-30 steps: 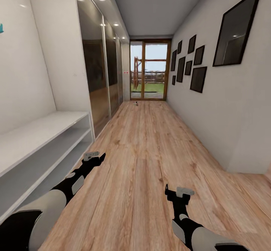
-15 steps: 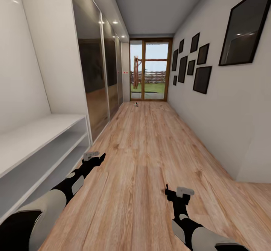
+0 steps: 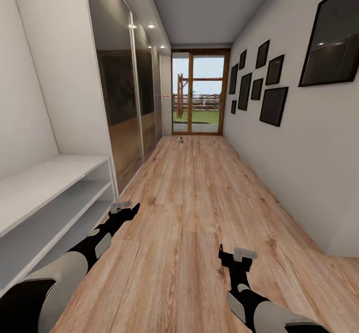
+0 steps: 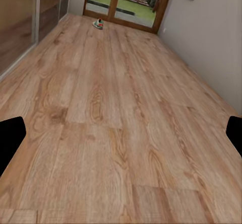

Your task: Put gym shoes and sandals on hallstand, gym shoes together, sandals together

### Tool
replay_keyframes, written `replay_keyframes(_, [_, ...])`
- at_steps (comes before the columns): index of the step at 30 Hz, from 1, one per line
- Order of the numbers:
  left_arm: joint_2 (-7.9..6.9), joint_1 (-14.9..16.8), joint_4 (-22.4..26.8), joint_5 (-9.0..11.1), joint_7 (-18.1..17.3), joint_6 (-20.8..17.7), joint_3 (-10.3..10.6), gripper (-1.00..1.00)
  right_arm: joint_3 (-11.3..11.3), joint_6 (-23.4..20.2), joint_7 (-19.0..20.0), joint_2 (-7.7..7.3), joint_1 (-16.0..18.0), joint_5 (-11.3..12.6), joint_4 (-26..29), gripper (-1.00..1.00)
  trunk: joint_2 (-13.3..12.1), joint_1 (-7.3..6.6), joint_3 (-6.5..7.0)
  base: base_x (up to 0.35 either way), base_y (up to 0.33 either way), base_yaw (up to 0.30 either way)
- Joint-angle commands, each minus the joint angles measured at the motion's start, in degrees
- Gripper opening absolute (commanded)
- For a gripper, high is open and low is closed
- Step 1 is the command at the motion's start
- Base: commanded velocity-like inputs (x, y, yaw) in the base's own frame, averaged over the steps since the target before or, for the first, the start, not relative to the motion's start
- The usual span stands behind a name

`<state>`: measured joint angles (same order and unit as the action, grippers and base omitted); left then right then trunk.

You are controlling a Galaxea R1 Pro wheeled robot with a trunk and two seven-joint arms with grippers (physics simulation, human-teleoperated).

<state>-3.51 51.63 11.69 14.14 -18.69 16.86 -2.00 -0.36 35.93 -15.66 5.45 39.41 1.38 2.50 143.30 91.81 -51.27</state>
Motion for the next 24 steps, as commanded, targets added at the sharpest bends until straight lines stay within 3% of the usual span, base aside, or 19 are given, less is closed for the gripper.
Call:
replay_keyframes(1, [0.0,0.0,-0.1,0.4,-0.5,0.0,-0.2,1.0,0.0,0.2,-0.1,0.01,0.0,0.1,0.0,1.0,0.0,0.02,-0.06,0.346,0.0,0.0])
replay_keyframes(24, [0.02,0.0,-0.1,0.4,-0.5,0.0,-0.2,1.0,0.0,0.2,-0.1,0.05,0.1,0.1,0.0,1.0,0.0,0.02,-0.06,0.346,-0.021,0.0])
